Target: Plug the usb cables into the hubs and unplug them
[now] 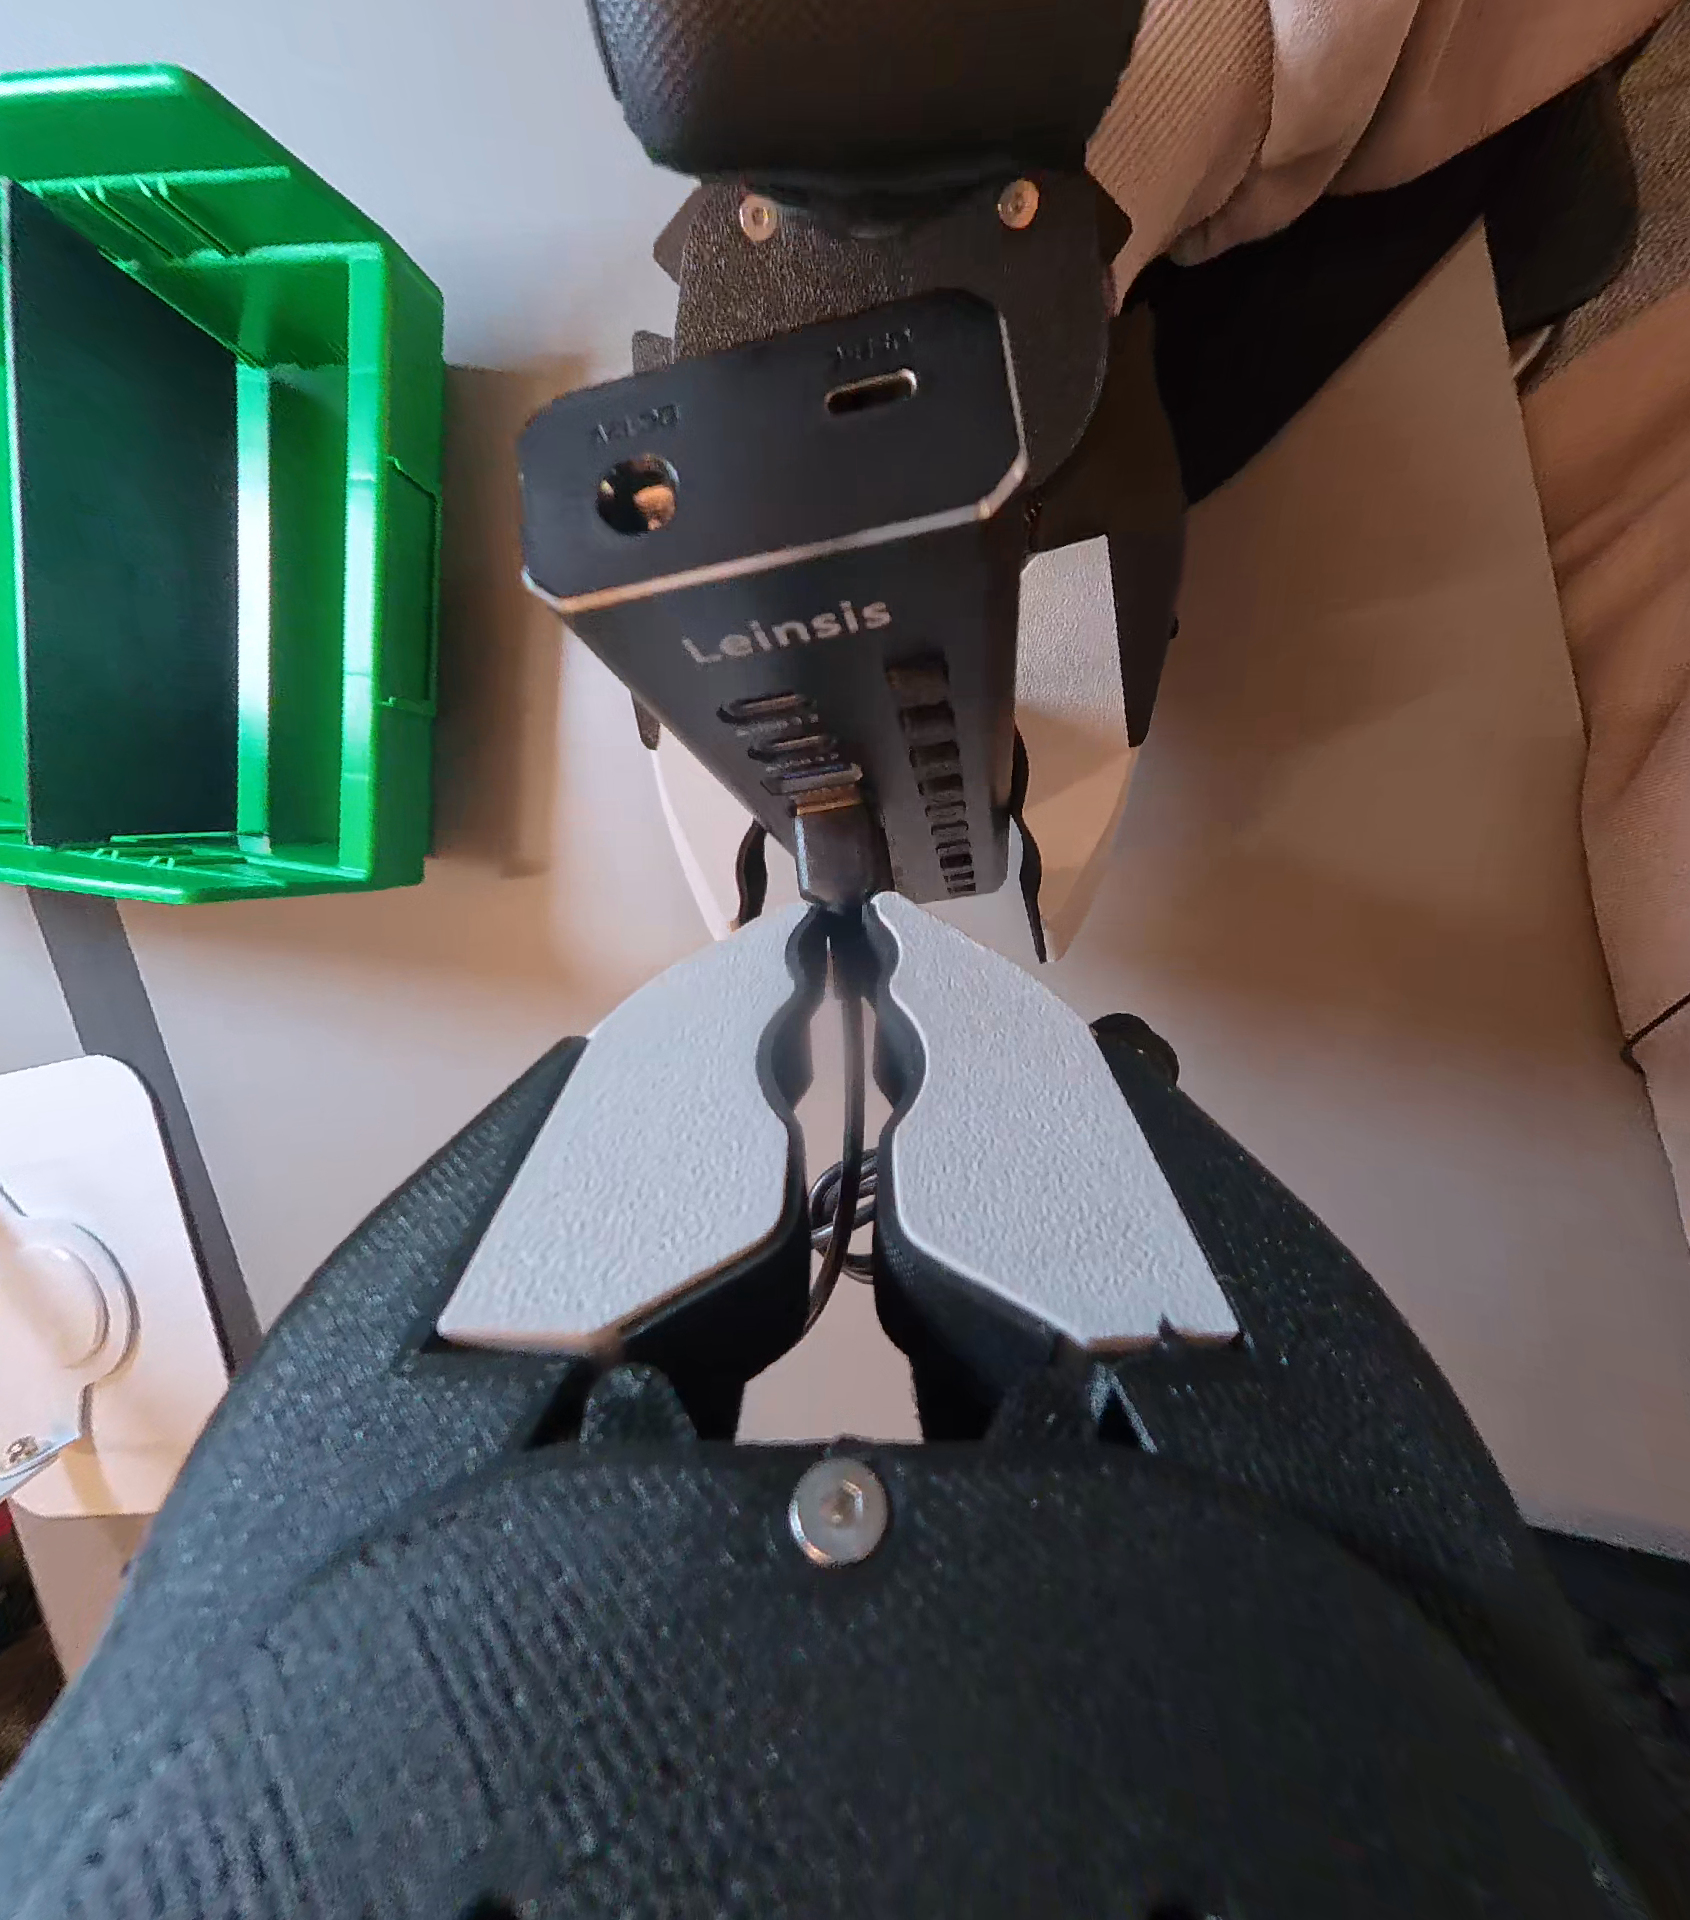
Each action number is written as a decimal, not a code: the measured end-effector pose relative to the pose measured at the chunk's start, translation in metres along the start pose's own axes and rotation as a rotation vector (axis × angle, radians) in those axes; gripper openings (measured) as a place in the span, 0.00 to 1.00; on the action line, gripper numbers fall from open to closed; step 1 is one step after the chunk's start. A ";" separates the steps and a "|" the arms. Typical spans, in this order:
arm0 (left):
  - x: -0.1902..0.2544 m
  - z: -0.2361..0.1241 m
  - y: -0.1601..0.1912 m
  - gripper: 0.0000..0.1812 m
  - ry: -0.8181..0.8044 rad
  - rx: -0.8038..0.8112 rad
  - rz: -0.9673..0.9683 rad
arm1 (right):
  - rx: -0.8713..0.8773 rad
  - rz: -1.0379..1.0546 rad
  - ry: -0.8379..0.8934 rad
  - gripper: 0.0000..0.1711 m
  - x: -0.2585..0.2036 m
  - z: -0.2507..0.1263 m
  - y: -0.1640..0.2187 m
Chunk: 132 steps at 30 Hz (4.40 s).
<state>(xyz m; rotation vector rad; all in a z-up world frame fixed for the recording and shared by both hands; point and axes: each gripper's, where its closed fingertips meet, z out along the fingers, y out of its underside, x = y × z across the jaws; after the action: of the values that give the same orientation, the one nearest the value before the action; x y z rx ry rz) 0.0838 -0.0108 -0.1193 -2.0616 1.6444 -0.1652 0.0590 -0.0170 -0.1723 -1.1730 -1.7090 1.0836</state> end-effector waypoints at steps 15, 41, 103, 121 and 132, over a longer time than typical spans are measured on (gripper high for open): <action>0.002 0.000 -0.040 0.34 -0.102 0.515 -0.117 | 0.003 -0.010 0.054 0.43 -0.002 0.008 -0.010; -0.028 -0.078 0.003 0.39 -0.281 0.888 -0.345 | 0.129 -0.038 0.169 0.36 0.049 -0.040 -0.088; 0.019 0.038 0.118 0.25 -0.155 0.601 -0.575 | -1.156 0.471 0.683 0.26 0.410 -0.119 0.138; 0.025 0.056 0.119 0.24 -0.075 0.578 -0.602 | -0.916 0.604 -0.060 0.19 0.336 -0.065 0.142; 0.030 0.058 0.118 0.23 -0.075 0.558 -0.575 | -1.048 0.194 0.378 0.24 0.398 -0.094 0.129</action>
<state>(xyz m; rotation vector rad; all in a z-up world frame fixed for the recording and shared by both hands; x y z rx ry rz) 0.0107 -0.0393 -0.2284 -1.9881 0.7906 -0.6491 0.0760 0.4099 -0.2092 -2.0386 -1.8833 -0.0584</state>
